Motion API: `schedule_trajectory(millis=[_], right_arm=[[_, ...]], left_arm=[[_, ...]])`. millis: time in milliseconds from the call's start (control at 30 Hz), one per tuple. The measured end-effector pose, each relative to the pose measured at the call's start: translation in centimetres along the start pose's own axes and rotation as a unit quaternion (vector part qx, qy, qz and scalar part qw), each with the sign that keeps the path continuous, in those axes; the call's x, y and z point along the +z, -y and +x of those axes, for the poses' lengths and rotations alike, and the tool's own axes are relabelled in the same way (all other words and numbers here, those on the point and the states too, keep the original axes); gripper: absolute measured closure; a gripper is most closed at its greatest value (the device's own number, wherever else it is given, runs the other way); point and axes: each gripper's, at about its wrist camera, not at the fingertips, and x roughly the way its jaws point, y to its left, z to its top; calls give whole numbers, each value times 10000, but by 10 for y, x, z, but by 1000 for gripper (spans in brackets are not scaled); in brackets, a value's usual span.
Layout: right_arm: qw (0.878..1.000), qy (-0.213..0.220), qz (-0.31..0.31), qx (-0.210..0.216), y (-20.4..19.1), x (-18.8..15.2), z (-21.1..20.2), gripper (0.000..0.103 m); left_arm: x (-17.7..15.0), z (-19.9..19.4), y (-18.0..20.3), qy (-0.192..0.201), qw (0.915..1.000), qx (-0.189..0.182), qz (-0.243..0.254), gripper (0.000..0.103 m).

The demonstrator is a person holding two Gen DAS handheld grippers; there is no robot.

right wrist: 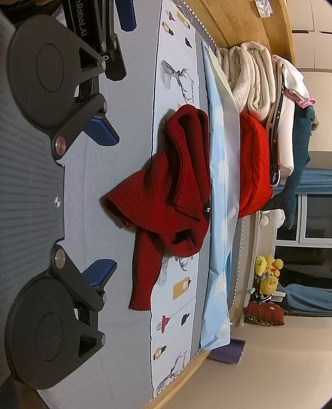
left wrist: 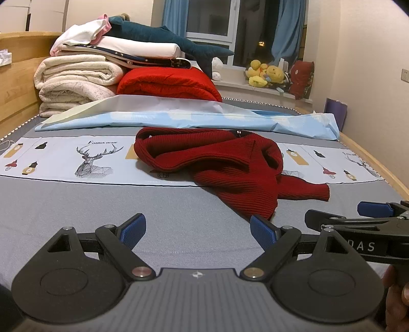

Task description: Fold small clothes

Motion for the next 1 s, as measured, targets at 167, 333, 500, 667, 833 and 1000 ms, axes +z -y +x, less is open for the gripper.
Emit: schedule_trajectory(millis=[167, 333, 500, 667, 833, 1000], right_arm=[[10000, 8, -12, 10, -1, 0, 0, 8], [10000, 7, -5, 1, -1, 0, 0, 8], [10000, 9, 4, -28, -3, 0, -1, 10], [10000, 29, 7, -33, -2, 0, -2, 14], [9998, 106, 132, 75, 3, 4, -2, 42], [9985, 186, 456, 219, 16, 11, 2, 69]], left_arm=[[0, 1, 0, -5, 10000, 2, 3, 11], [-1, 1, 1, -13, 10000, 8, -5, 11], [-1, 1, 1, -17, 10000, 13, -3, 11], [-3, 1, 0, 8, 10000, 35, -12, 11], [-1, -1, -1, 124, 9999, 26, 25, 20], [6, 5, -5, 69, 9999, 14, 88, 62]])
